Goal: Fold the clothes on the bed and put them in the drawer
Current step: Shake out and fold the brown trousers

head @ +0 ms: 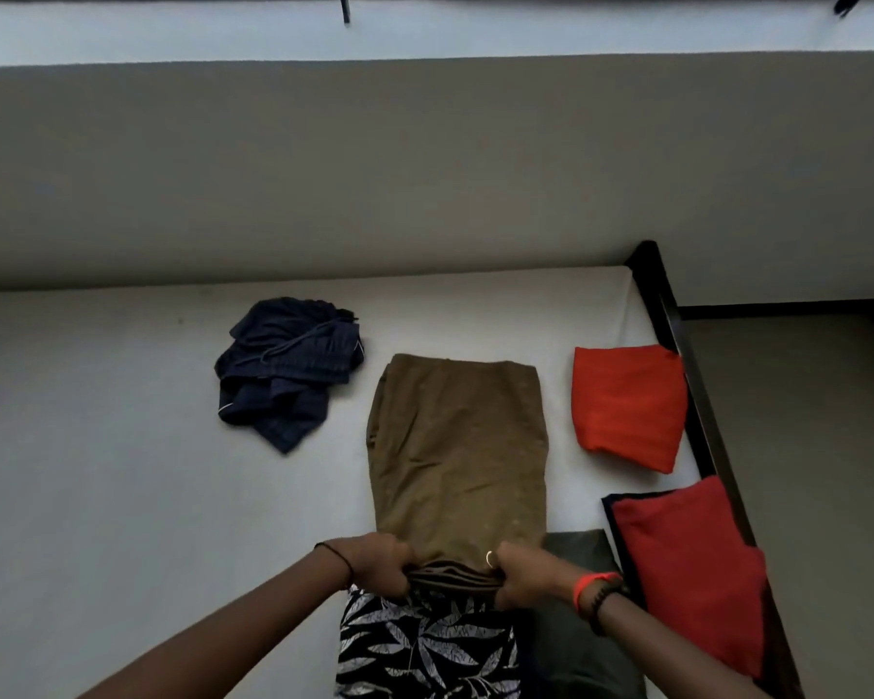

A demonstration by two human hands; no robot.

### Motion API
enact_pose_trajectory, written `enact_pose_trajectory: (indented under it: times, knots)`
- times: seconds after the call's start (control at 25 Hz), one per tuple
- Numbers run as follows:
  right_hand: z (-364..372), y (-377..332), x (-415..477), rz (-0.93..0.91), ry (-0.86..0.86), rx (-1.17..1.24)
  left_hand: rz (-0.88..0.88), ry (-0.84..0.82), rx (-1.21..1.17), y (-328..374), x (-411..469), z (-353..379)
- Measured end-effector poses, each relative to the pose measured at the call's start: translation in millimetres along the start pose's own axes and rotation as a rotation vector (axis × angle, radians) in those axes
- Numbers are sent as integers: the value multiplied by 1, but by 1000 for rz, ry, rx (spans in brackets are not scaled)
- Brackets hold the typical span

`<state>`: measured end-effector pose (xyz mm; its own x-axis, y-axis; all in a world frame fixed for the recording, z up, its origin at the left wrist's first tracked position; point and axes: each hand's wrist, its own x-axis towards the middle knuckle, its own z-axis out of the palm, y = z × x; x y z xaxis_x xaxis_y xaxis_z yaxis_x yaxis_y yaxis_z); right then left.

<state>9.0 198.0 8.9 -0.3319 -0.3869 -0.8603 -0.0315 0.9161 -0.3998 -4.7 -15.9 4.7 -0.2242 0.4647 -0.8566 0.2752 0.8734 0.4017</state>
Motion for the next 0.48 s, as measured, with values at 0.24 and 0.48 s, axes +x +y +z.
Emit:
enact_pose_trajectory:
  times: [0.24, 0.48]
  knots:
    - [-70, 18, 2, -39, 116, 248, 63, -16, -360, -22, -1, -74]
    - [-171, 37, 37, 3, 551, 241, 23, 542, -386, -41, 23, -171]
